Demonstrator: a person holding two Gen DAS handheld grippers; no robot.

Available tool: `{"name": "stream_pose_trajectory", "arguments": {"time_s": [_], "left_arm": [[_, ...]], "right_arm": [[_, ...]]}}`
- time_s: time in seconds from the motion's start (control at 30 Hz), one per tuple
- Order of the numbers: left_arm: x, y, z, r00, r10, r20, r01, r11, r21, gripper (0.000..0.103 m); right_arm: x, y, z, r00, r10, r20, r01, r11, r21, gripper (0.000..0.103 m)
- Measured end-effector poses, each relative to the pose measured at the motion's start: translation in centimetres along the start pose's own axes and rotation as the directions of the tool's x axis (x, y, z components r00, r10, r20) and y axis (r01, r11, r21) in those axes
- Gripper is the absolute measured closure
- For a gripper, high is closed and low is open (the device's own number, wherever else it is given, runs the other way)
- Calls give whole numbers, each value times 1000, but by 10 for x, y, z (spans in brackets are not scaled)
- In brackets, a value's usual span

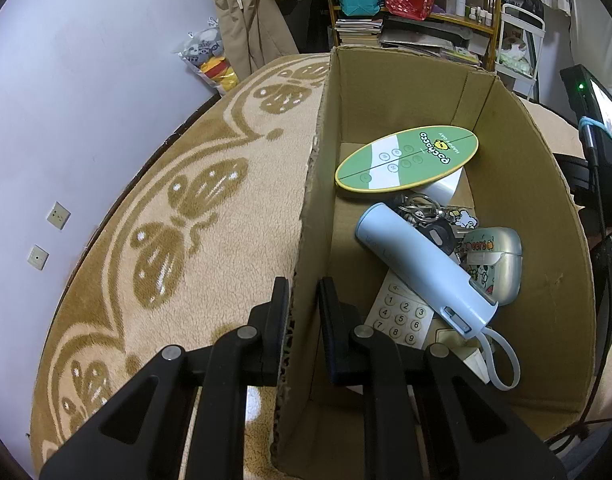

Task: Organize rigid objects
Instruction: 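Move the open right tool down around the white remote control, then close the right tool on the white remote and lift it, then carry the remote into the box and release it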

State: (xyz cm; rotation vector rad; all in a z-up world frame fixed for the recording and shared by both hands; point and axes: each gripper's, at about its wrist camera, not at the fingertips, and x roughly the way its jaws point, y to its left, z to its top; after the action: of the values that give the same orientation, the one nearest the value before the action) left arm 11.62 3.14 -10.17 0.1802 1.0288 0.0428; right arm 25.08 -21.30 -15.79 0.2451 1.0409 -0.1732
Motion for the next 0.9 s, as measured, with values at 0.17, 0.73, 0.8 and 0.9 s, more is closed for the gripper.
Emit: {"name": "stream_pose_trajectory", "arguments": {"time_s": [0.17, 0.73, 0.8, 0.9], "left_arm": [[0, 1, 0, 1000, -3, 0, 3, 1000, -3, 88], [0, 0, 0, 1000, -1, 1, 1, 1000, -1, 88], [-1, 1, 1, 1000, -3, 0, 3, 1000, -2, 88], [-1, 1, 2, 1000, -1, 3, 1, 1000, 0, 88]], "right_arm": [[0, -5, 1, 1000, 24, 4, -24, 999, 46, 32], [-39, 21, -16, 996, -57, 66, 63, 994, -88, 50], [-61, 23, -14, 994, -37, 105, 46, 996, -81, 50], [-90, 26, -9, 988, -6, 153, 18, 997, -76, 50]]}}
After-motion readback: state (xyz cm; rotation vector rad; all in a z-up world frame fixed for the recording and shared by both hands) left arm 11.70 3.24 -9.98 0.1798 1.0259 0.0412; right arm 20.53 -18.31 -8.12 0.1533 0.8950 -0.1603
